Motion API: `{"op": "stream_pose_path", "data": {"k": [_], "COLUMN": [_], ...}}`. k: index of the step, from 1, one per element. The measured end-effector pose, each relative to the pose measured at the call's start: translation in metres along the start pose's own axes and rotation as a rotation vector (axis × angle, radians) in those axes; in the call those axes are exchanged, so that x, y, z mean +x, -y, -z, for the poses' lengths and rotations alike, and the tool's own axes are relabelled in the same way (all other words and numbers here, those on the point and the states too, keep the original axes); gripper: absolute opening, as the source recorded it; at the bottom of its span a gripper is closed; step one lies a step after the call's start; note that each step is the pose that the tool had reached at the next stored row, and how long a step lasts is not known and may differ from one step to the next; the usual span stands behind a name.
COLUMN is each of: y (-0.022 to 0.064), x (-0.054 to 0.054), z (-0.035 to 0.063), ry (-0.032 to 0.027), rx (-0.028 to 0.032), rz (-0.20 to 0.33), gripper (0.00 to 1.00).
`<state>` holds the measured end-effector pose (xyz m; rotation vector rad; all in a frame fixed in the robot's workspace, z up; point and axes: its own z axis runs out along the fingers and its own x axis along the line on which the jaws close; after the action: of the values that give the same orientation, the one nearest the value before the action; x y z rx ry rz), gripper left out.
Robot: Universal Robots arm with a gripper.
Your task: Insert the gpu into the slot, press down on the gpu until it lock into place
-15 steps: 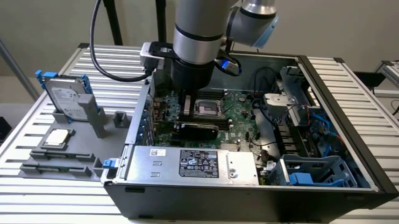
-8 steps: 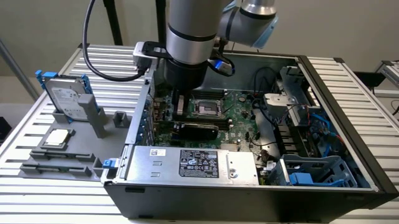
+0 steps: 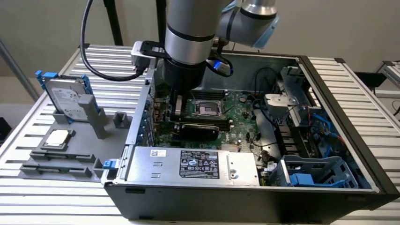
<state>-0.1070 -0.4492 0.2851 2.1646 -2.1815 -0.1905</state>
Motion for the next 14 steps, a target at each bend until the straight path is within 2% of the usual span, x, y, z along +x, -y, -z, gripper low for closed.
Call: {"op": "stream_pose_path", "data": {"k": [6,9,14], "y": [0.0017,0.0077,0.0120], "x": [0.000,0.000,0.000], "z": [0.0003,0.0007,-0.0056], "ry": [-0.0011,-0.0013,-0.0014], "rx": [-0.0003,-0.0004,-0.0002], "rz": [0.007,0.009,0.010], "gripper": [0.11,0.11,0.11]}}
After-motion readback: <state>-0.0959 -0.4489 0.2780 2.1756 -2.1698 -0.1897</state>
